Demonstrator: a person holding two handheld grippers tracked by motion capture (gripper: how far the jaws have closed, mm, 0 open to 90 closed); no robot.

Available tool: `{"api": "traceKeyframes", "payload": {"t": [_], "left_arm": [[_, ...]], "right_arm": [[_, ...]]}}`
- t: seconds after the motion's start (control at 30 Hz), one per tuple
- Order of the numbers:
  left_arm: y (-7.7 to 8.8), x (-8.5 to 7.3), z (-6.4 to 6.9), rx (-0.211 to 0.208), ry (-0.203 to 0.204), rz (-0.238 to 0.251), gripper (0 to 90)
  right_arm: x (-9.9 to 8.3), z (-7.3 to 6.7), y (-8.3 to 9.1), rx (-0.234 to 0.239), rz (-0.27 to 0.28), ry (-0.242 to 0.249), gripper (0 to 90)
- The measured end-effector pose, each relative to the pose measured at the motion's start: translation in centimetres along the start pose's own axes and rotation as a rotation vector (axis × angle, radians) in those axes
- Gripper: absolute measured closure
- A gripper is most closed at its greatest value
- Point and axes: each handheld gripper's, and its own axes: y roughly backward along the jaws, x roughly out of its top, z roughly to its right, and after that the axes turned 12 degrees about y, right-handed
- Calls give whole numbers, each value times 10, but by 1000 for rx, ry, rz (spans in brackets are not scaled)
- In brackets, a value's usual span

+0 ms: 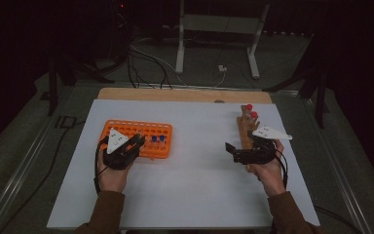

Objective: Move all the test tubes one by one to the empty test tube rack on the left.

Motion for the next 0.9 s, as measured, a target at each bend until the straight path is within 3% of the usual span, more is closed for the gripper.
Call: {"api": "traceKeyframes", "payload": {"t": [0.37,0.57,0.73,0.9], "left_arm": [[-19,-5,-2,56,-16,-6,757],[-28,-14,-8,72,2,-49,758],[-33,-22,-9,77,-8,-102,759],[-34,-23,-10,74,-20,-117,761]], "right_arm": [[-1,0,0,3,0,-1,5],[-1,0,1,5,1,-3,5],[-2,0,1,6,1,-2,5],[-2,0,0,8,-1,-2,5]]}}
